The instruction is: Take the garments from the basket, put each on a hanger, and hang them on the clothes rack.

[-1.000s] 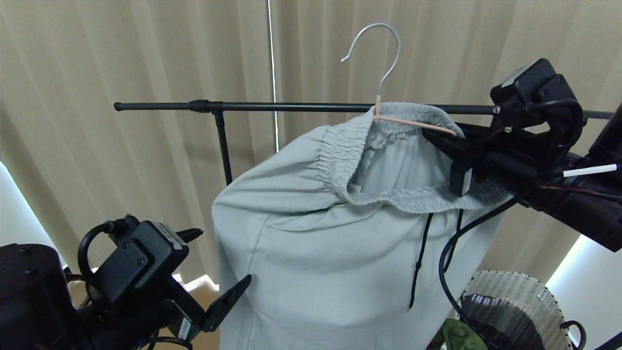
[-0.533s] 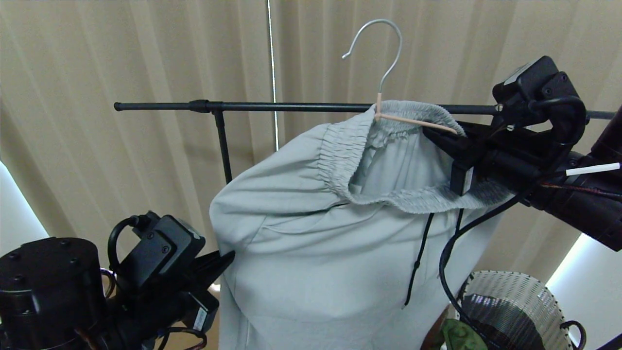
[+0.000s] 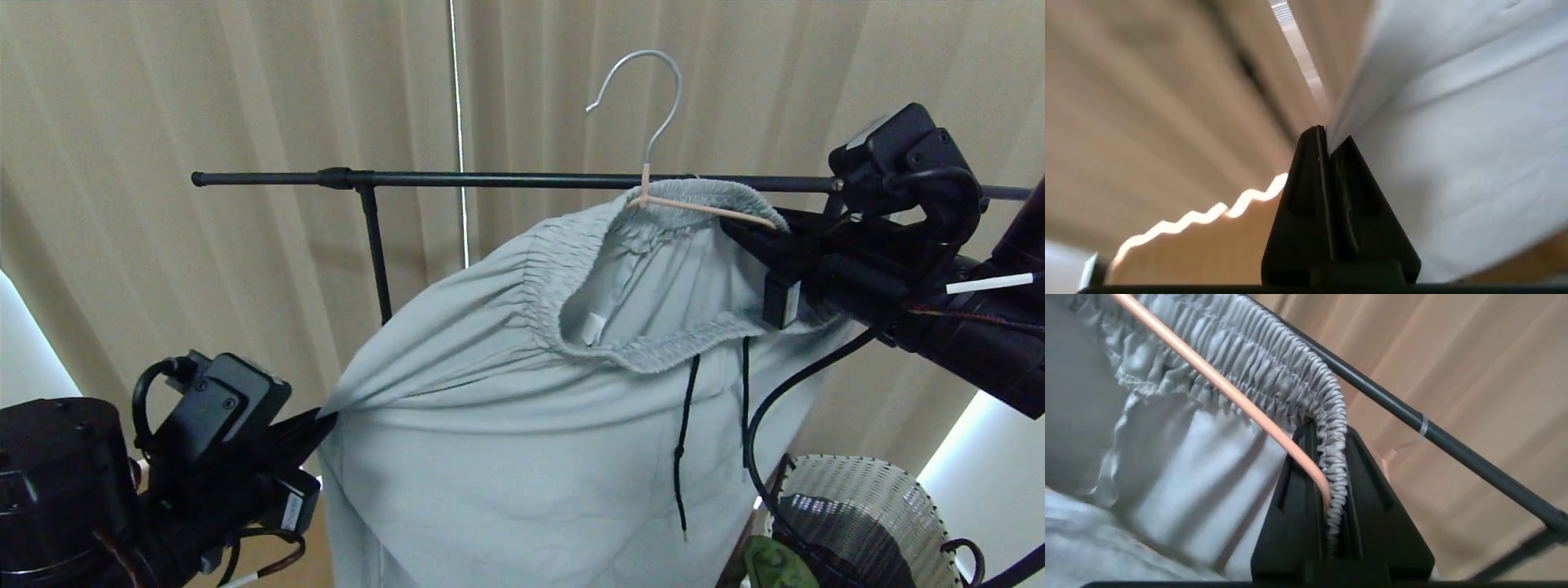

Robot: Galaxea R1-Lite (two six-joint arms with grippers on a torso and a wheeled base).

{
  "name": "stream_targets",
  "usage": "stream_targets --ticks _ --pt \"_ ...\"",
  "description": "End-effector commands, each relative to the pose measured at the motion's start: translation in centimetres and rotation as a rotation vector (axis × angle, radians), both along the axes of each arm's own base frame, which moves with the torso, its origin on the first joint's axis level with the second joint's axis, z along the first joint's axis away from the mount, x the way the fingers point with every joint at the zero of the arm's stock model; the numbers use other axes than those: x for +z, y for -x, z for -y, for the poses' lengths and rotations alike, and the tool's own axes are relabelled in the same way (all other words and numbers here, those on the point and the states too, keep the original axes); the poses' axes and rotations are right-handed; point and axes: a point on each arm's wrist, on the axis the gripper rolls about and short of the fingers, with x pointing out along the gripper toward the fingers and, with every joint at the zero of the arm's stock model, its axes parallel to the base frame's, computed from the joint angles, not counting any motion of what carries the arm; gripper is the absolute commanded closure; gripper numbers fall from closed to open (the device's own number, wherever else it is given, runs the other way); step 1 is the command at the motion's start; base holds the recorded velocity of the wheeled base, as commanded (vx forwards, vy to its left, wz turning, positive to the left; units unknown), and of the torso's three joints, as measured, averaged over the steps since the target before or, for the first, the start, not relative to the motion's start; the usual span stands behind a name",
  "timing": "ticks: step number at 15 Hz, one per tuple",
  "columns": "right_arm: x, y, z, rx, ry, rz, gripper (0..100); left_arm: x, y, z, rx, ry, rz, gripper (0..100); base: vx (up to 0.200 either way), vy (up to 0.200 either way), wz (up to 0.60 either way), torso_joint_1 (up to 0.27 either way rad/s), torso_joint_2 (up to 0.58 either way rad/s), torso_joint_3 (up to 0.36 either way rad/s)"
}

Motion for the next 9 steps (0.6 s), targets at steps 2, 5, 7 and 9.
stream_targets --ticks 2,5,7,9 --pt "-0.1 -0.2 0.5 -0.021 0.003 -0.006 100 0.4 -0.3 -3.2 0.162 -0.019 0.039 100 0.000 0.000 0.00 0.000 0.00 0.000" --pt "-0.4 -0.2 0.5 -0.018 0.008 -0.015 100 0.5 -0.5 -3.7 0.186 -0.020 0.043 100 0.000 0.000 0.00 0.000 0.00 0.000" --pt "-0.6 -0.3 0.2 -0.012 0.012 -0.022 100 0.4 -0.3 -3.2 0.156 -0.019 0.040 100 0.000 0.000 0.00 0.000 0.00 0.000" --pt "-0.6 -0.2 0.1 -0.006 0.013 -0.025 100 0.7 0.1 -2.8 0.128 -0.008 0.052 100 0.000 0.000 0.00 0.000 0.00 0.000"
